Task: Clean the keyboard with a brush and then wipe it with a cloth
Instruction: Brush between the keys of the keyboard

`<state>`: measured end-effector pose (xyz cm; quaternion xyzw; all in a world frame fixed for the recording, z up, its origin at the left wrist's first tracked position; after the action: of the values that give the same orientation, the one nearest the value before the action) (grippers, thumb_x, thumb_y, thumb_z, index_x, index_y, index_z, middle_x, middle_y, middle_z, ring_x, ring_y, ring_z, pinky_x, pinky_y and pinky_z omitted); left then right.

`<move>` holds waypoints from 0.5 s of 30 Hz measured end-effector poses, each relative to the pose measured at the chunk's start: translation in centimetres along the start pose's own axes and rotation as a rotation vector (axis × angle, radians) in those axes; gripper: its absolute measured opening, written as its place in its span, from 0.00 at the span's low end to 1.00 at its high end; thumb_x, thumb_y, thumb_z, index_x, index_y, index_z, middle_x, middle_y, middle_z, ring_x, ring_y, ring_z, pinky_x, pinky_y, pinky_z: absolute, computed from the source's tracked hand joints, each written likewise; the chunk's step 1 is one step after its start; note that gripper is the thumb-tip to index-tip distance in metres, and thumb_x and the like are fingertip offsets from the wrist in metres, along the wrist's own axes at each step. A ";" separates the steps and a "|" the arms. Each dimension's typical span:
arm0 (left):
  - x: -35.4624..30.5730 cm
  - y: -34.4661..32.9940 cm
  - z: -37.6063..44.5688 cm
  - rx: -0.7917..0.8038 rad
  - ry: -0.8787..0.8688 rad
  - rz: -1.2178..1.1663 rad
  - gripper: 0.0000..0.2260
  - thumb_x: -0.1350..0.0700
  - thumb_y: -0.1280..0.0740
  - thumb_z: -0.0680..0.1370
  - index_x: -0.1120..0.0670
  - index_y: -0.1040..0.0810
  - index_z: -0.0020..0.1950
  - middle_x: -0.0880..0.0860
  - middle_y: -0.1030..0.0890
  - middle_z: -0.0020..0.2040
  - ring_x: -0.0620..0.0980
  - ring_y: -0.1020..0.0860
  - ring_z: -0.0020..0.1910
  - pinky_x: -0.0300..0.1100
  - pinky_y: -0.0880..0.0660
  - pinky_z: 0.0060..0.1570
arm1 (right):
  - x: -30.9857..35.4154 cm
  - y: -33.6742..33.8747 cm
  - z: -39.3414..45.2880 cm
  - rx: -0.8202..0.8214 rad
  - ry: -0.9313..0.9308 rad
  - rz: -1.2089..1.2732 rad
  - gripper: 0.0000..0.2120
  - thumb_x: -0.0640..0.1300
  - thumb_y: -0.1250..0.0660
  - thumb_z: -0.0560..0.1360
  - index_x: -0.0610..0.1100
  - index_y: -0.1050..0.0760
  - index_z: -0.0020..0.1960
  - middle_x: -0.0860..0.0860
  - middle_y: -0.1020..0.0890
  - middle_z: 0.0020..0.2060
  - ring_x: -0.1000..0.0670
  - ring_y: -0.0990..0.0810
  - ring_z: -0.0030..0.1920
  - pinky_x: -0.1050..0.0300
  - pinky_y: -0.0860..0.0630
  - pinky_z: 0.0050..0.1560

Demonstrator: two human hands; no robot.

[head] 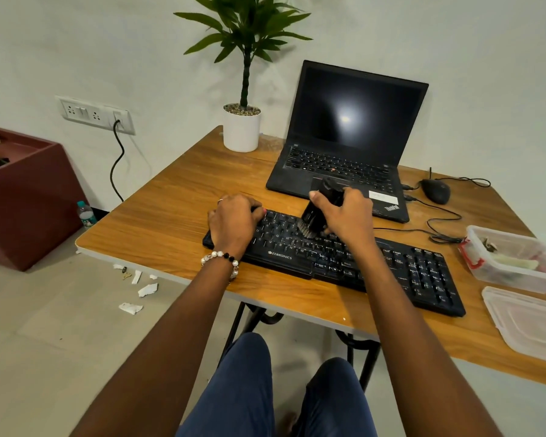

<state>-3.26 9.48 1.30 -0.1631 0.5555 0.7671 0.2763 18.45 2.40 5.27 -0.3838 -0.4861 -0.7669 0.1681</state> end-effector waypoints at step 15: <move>0.3 -0.3 0.3 -0.004 0.001 0.005 0.09 0.47 0.32 0.77 0.46 0.17 0.55 0.49 0.18 0.55 0.51 0.26 0.59 0.52 0.29 0.56 | 1.6 0.3 -0.2 0.009 0.091 -0.213 0.18 0.57 0.31 0.75 0.42 0.28 0.46 0.47 0.20 0.42 0.46 0.18 0.43 0.49 0.19 0.42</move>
<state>-3.32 9.90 1.00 -0.1626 0.5546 0.7688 0.2737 17.47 2.26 6.63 -0.2939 -0.5195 -0.7949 0.1096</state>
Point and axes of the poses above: each hand's wrist, its own z-axis towards the middle knuckle, its own y-axis out of the back of the hand, x = y × z, the point moved 10 cm from there along z, towards the middle knuckle
